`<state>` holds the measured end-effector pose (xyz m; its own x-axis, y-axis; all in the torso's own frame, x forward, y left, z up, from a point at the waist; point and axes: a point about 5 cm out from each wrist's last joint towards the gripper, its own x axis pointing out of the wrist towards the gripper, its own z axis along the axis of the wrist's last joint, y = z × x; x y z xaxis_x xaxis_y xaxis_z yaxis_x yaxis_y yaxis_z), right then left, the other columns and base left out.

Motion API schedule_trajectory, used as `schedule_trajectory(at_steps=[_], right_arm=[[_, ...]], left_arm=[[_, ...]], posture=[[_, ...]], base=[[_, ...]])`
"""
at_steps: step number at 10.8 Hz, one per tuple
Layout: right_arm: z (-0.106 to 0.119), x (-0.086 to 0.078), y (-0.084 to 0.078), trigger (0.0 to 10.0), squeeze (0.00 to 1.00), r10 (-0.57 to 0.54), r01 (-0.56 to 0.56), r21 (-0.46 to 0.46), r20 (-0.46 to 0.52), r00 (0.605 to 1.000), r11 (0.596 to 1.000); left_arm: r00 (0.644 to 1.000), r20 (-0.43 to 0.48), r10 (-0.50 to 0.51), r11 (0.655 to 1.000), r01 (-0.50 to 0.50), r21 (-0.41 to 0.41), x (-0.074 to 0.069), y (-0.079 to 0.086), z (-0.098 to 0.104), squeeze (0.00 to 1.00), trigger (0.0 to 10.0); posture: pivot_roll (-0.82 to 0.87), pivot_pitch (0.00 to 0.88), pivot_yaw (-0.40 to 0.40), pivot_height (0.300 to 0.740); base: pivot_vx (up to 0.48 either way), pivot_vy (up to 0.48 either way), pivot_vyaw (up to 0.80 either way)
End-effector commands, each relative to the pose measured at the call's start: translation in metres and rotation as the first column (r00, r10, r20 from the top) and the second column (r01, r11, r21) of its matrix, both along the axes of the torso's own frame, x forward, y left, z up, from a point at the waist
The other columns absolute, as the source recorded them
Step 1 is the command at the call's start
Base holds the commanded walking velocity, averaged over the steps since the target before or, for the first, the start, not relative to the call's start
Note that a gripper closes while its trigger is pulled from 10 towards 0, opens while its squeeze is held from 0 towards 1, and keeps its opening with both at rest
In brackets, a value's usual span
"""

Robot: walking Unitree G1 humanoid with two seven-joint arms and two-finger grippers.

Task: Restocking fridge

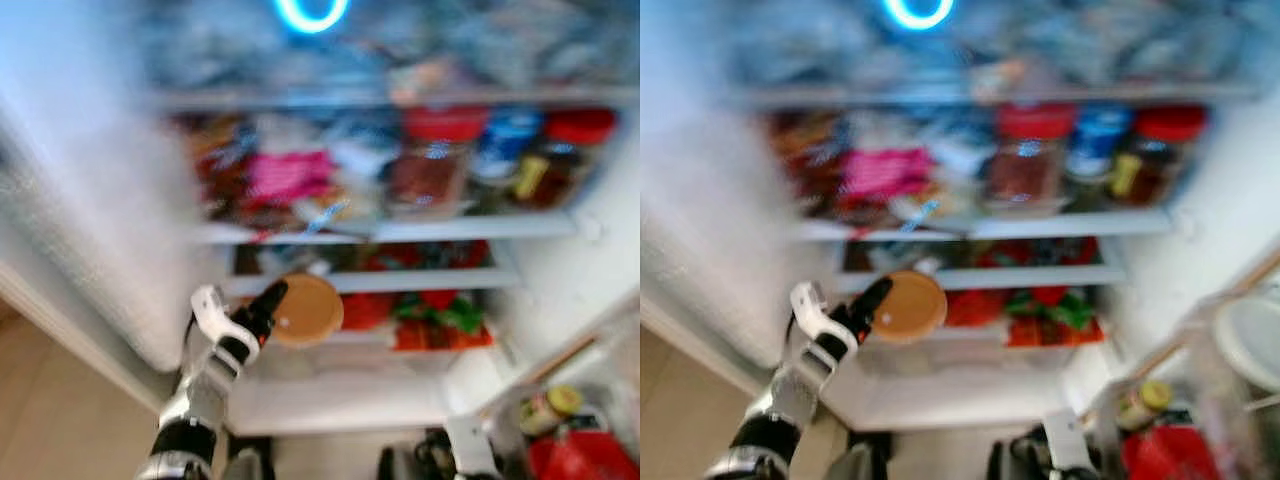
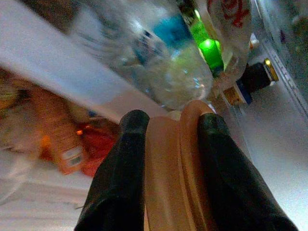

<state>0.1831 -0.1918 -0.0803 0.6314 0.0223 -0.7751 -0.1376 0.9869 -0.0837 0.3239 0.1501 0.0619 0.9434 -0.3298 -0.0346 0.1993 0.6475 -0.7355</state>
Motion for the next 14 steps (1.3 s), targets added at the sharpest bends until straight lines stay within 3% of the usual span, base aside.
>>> schedule_trajectory(at_steps=[1,3,6,8,14], right_arm=[[-0.013,-0.029,-0.006,10.0,0.0,-0.01,0.007,-0.021,-0.118,0.993,1.0],[-0.013,-0.029,-0.006,10.0,0.0,-0.01,0.007,-0.021,-0.118,0.993,1.0],[-0.013,-0.029,-0.005,10.0,0.0,-0.011,0.008,-0.021,-0.117,0.993,1.0],[-0.014,-0.029,-0.005,10.0,0.0,-0.012,0.01,-0.021,-0.118,0.993,1.0],[-0.013,-0.029,-0.006,10.0,0.0,-0.013,0.011,-0.019,-0.113,0.993,1.0]], left_arm=[[1.0,0.013,-0.021,1.0,0.021,0.003,0.001,-0.003,0.001,0.0,10.0],[0.997,0.031,-0.071,0.997,0.07,0.035,0.002,-0.006,0.004,0.0,10.0],[0.993,0.072,-0.097,0.995,0.096,0.021,0.005,-0.007,0.012,0.0,10.0],[0.979,0.121,-0.166,0.986,0.165,0.022,0.005,-0.013,0.022,0.0,10.0],[0.972,0.176,-0.155,0.98,0.174,-0.099,0.01,-0.01,0.04,0.0,10.0]], posture=[[-0.08,0.128,0.002,0.62],[-0.08,0.13,0.003,0.62],[-0.08,0.135,0.003,0.62],[-0.08,0.136,0.003,0.62],[-0.08,0.136,0.0,0.62]], base=[[0.311,0.0,0.0],[0.304,0.0,0.0],[0.279,0.0,0.0],[0.135,0.0,0.0],[0.0,0.0,0.0]])
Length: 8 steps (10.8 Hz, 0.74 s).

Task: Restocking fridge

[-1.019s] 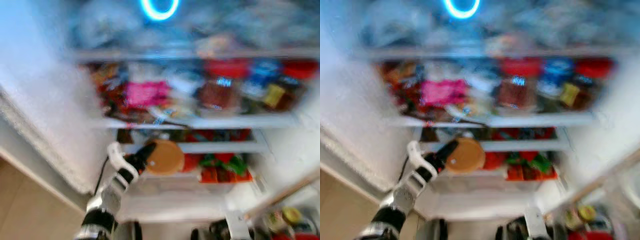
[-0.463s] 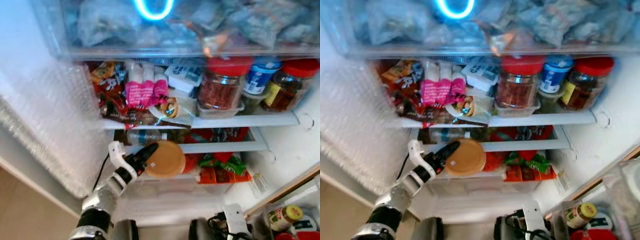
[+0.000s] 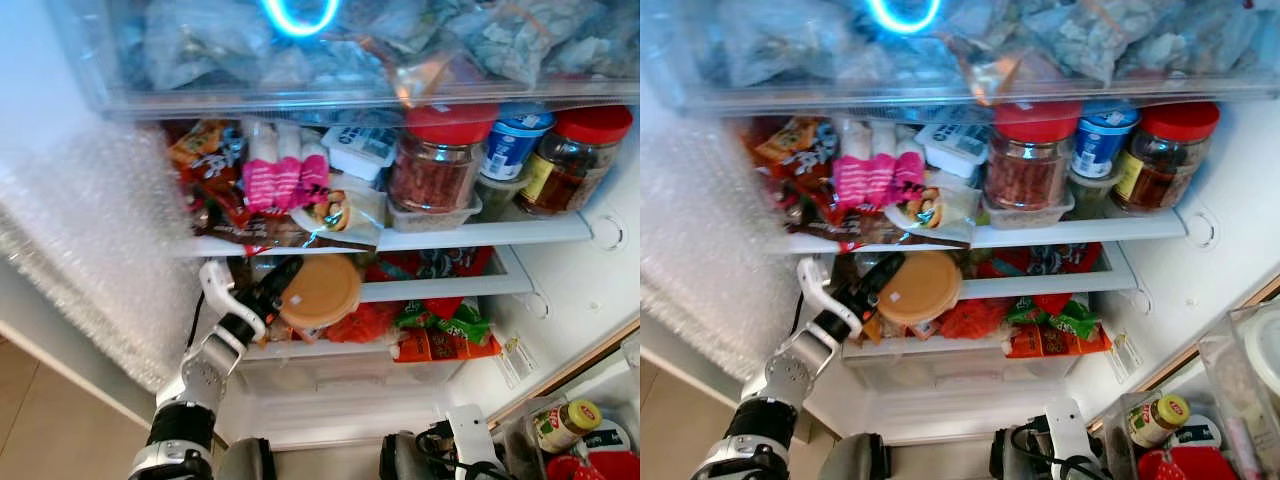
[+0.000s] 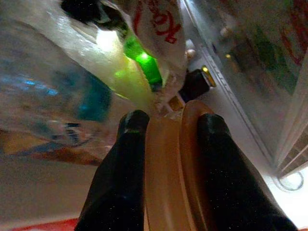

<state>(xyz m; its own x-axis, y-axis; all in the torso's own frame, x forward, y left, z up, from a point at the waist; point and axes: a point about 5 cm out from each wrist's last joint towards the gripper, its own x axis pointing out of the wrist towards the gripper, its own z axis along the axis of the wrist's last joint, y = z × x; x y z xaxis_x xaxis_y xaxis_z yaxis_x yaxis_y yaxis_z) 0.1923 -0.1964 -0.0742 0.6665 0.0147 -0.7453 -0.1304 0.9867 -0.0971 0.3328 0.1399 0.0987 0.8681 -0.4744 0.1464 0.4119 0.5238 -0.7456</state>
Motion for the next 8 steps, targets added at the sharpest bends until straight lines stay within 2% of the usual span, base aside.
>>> schedule_trajectory(at_steps=[1,4,6,8], right_arm=[[-0.019,-0.038,-0.001,10.0,0.0,-0.01,0.008,-0.012,-0.159,0.987,1.0],[-0.019,-0.038,-0.002,10.0,0.0,-0.008,0.006,-0.011,-0.16,0.987,1.0],[-0.019,-0.038,-0.002,10.0,0.0,-0.009,0.008,-0.012,-0.159,0.987,1.0],[-0.019,-0.039,-0.002,10.0,0.0,-0.009,0.007,-0.013,-0.16,0.987,1.0]], left_arm=[[1.0,0.021,0.011,1.0,-0.011,-0.008,0.002,0.0,0.006,0.0,10.0],[0.991,-0.016,0.133,0.989,-0.131,0.074,0.008,0.006,-0.002,0.0,10.0],[0.982,-0.058,0.18,0.982,-0.175,0.077,0.011,0.007,-0.008,0.0,10.0],[0.961,-0.125,0.249,0.969,-0.245,0.043,0.017,0.007,-0.012,0.0,10.0]], posture=[[-0.08,0.136,0.0,0.62],[-0.08,0.137,0.0,0.62],[-0.09,0.137,0.001,0.62],[-0.09,0.14,0.001,0.62]], base=[[0.0,0.0,0.0],[0.0,0.0,0.0],[0.0,0.0,0.0],[0.0,0.0,0.0]])
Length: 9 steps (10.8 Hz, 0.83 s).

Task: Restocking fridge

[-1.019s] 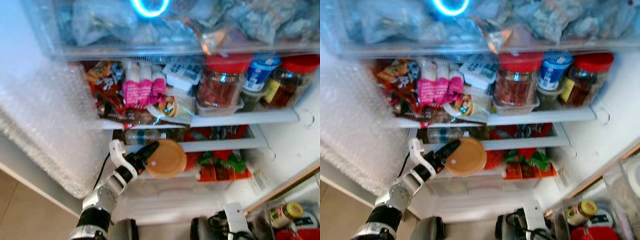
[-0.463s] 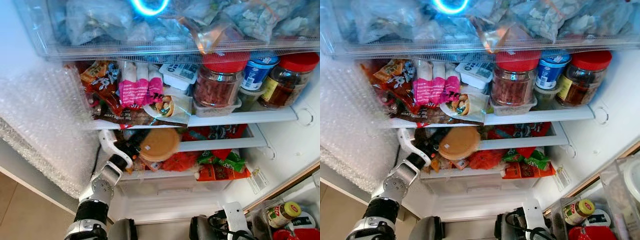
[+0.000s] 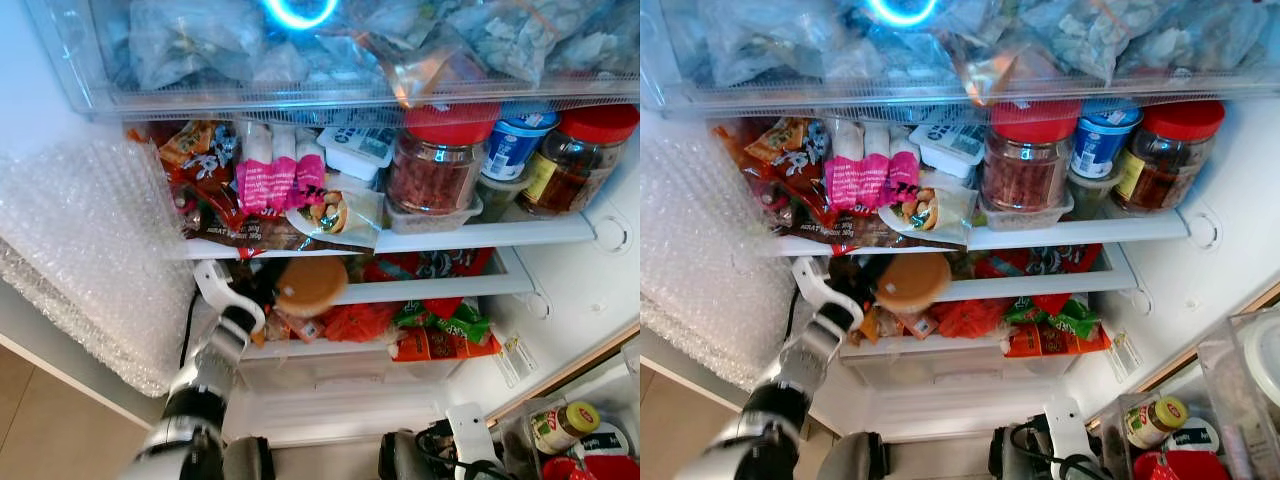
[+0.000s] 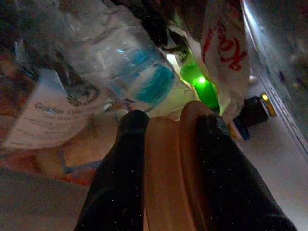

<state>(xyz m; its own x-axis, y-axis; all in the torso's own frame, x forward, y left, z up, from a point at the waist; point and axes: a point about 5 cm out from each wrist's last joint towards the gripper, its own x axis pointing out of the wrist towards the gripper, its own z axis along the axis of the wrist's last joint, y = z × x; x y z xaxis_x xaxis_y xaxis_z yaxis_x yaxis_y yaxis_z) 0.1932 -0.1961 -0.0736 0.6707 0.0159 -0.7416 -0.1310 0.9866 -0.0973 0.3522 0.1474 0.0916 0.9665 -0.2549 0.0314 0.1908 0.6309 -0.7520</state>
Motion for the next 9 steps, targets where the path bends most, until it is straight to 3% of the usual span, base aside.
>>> schedule_trajectory(at_steps=[1,2,6,9], right_arm=[[-0.02,-0.04,-0.002,10.0,0.0,-0.011,0.009,-0.014,-0.166,0.986,1.0],[-0.02,-0.041,-0.003,10.0,0.0,-0.011,0.009,-0.014,-0.167,0.986,1.0],[-0.021,-0.043,-0.005,10.0,0.0,-0.015,0.011,-0.021,-0.172,0.985,1.0],[-0.021,-0.044,-0.005,10.0,0.0,-0.015,0.012,-0.022,-0.173,0.985,1.0]], left_arm=[[0.998,-0.048,0.047,0.998,-0.049,-0.033,0.001,0.001,-0.006,0.0,10.0],[0.994,-0.067,0.089,0.994,-0.092,-0.058,0.004,0.004,-0.006,0.0,10.0],[0.969,-0.088,0.229,0.973,-0.231,-0.013,0.016,0.014,0.004,0.0,10.0],[0.965,-0.091,0.246,0.969,-0.248,-0.006,0.018,0.015,0.006,0.0,10.0]], posture=[[-0.1,0.141,0.002,0.62],[-0.1,0.144,0.003,0.62],[-0.12,0.162,-0.001,0.62],[-0.12,0.164,-0.001,0.62]], base=[[0.0,0.0,0.0],[0.0,0.0,0.0],[0.0,0.0,0.0],[0.0,0.0,0.0]])
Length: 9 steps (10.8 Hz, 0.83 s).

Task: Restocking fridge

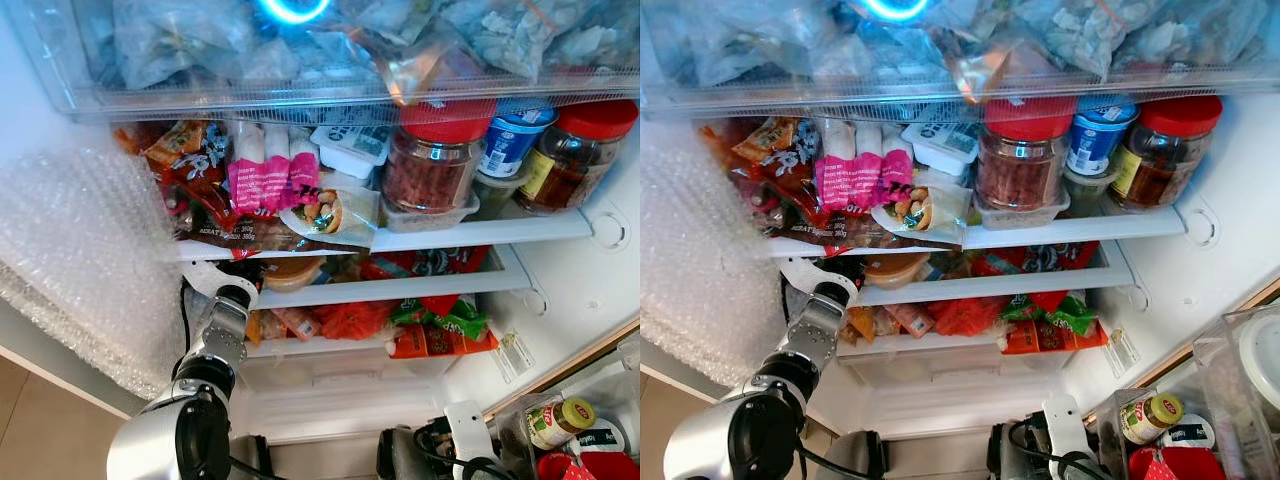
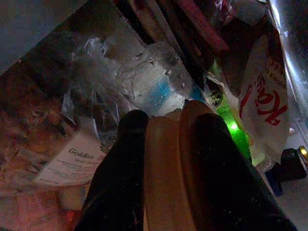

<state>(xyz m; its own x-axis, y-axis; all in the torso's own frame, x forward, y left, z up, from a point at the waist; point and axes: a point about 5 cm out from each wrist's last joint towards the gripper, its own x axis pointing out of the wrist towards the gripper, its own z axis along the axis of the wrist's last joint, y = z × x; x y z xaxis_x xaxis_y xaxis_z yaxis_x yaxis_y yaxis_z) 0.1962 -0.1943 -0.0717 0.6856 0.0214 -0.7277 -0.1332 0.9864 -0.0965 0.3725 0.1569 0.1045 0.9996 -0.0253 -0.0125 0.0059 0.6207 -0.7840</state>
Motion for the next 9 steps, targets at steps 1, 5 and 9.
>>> schedule_trajectory(at_steps=[1,5,9], right_arm=[[-0.023,-0.047,-0.007,10.0,0.0,-0.02,0.015,-0.027,-0.193,0.981,1.0],[-0.023,-0.047,-0.007,10.0,0.0,-0.02,0.015,-0.027,-0.192,0.981,1.0],[-0.023,-0.046,-0.006,10.0,0.0,-0.017,0.013,-0.021,-0.194,0.981,1.0]], left_arm=[[0.999,-0.043,0.02,1.0,-0.019,0.022,-0.002,0.005,-0.007,0.0,10.0],[0.999,-0.044,0.025,0.999,-0.024,0.024,-0.002,0.005,-0.007,0.0,10.0],[0.975,-0.091,-0.204,0.97,0.214,0.112,-0.003,-0.023,-0.012,0.0,10.0]], posture=[[-0.12,0.164,-0.001,0.62],[-0.12,0.164,-0.001,0.62],[-0.12,0.168,0.004,0.62]], base=[[0.0,0.0,0.0],[0.0,0.0,0.0],[0.0,-0.075,0.0]])
